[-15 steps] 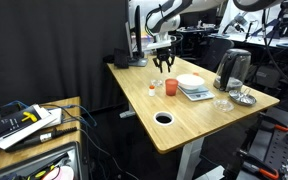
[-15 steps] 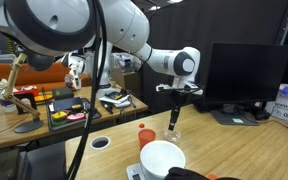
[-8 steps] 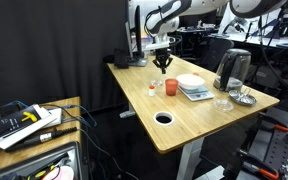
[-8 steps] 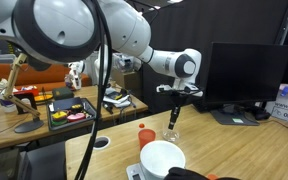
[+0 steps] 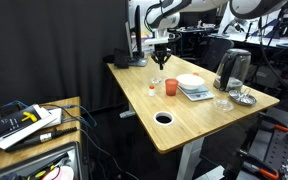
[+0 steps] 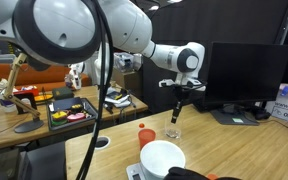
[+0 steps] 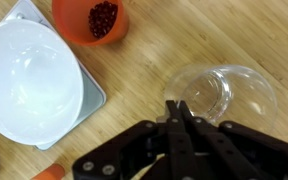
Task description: Move the glass cup towards you
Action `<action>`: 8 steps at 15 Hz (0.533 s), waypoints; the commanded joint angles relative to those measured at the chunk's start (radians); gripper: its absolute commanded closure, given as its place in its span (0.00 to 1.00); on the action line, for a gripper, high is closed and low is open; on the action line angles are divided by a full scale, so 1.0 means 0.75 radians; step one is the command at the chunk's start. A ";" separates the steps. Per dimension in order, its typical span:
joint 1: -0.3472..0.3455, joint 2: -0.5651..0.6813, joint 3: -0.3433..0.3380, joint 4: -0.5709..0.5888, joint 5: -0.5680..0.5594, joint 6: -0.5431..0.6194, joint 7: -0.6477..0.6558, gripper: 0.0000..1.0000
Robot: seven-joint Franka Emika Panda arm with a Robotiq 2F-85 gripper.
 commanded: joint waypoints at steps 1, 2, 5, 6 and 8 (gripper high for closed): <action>-0.026 -0.017 0.021 0.043 0.044 -0.014 0.014 0.99; -0.026 -0.025 0.023 0.049 0.050 -0.008 0.011 0.99; -0.016 -0.064 0.036 0.044 0.061 -0.008 -0.049 0.99; -0.006 -0.094 0.043 0.018 0.050 -0.001 -0.093 0.99; 0.011 -0.152 0.055 -0.032 0.033 -0.005 -0.164 0.99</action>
